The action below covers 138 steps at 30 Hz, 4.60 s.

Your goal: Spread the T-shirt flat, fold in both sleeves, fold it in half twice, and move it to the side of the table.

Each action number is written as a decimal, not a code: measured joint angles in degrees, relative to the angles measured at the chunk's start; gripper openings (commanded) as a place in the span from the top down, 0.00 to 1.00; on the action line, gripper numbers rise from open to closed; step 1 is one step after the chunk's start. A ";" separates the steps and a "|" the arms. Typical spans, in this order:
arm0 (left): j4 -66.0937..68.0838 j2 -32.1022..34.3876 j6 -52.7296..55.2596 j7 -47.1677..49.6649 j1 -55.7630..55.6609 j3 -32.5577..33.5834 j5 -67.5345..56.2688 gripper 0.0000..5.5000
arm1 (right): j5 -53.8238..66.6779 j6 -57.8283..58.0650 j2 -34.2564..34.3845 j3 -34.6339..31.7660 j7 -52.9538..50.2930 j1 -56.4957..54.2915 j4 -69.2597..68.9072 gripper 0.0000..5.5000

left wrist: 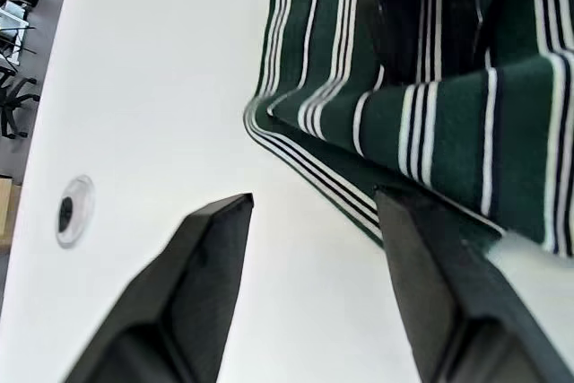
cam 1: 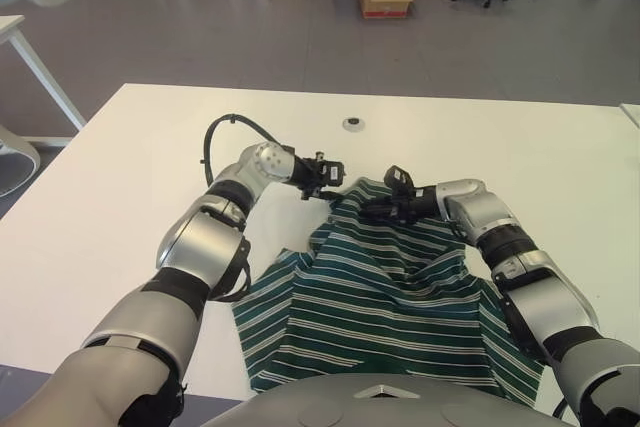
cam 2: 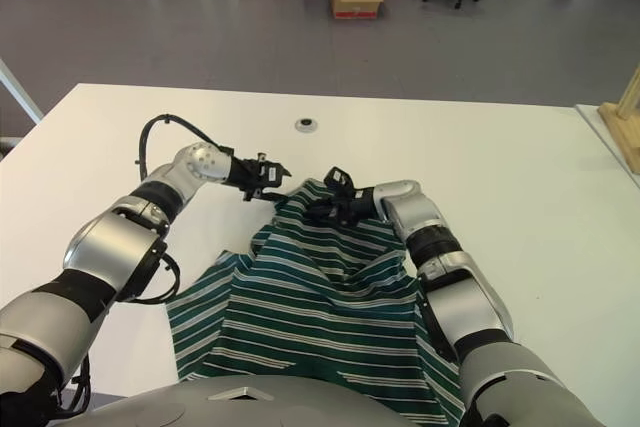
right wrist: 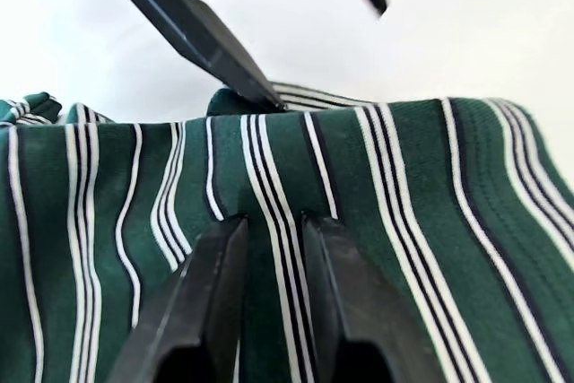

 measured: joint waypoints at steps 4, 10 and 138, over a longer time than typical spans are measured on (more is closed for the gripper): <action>-0.01 0.33 -0.52 0.73 0.30 -0.58 0.08 0.54 | -0.57 0.21 -0.11 -0.46 0.54 0.46 -0.75 0.79; -0.75 1.13 -1.23 13.87 -0.59 -7.95 8.11 0.54 | -1.61 -0.24 -0.51 -0.82 0.17 1.35 -1.97 0.79; -54.60 27.62 44.22 -10.54 60.60 34.19 -47.24 0.54 | 26.55 22.31 2.91 -39.06 -38.29 41.27 -59.27 0.79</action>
